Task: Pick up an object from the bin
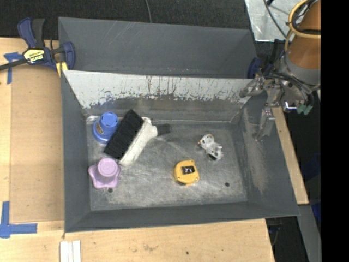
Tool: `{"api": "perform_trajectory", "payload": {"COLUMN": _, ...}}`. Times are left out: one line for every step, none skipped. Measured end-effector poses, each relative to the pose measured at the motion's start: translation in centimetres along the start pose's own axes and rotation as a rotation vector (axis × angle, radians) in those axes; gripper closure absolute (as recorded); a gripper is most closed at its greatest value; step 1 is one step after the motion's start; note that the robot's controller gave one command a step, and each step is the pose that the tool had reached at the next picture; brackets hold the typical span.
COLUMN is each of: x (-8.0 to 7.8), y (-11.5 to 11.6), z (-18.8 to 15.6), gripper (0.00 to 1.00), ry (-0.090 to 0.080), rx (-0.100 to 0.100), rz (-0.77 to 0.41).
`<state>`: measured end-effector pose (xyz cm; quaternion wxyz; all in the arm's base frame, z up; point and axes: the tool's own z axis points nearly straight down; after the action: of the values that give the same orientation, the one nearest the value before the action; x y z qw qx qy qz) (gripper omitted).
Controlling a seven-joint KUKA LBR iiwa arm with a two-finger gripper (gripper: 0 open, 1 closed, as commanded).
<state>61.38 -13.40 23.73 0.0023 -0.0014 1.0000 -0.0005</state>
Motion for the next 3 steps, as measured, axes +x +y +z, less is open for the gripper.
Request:
{"api": "perform_trajectory", "payload": {"x": 0.0, "y": 0.0, "z": 0.0, "gripper": 0.0, "ry": 0.0, "rx": 0.0, "rz": 0.0}}
{"api": "perform_trajectory", "payload": {"x": -0.1, "y": 0.8, "z": 4.1, "gripper": 0.0, "ry": -0.008, "rx": 0.002, "rz": -0.034}}
{"api": "perform_trajectory", "payload": {"x": 0.9, "y": 3.6, "z": 15.9, "gripper": 1.0, "ry": 0.013, "rx": 0.005, "rz": -0.094}}
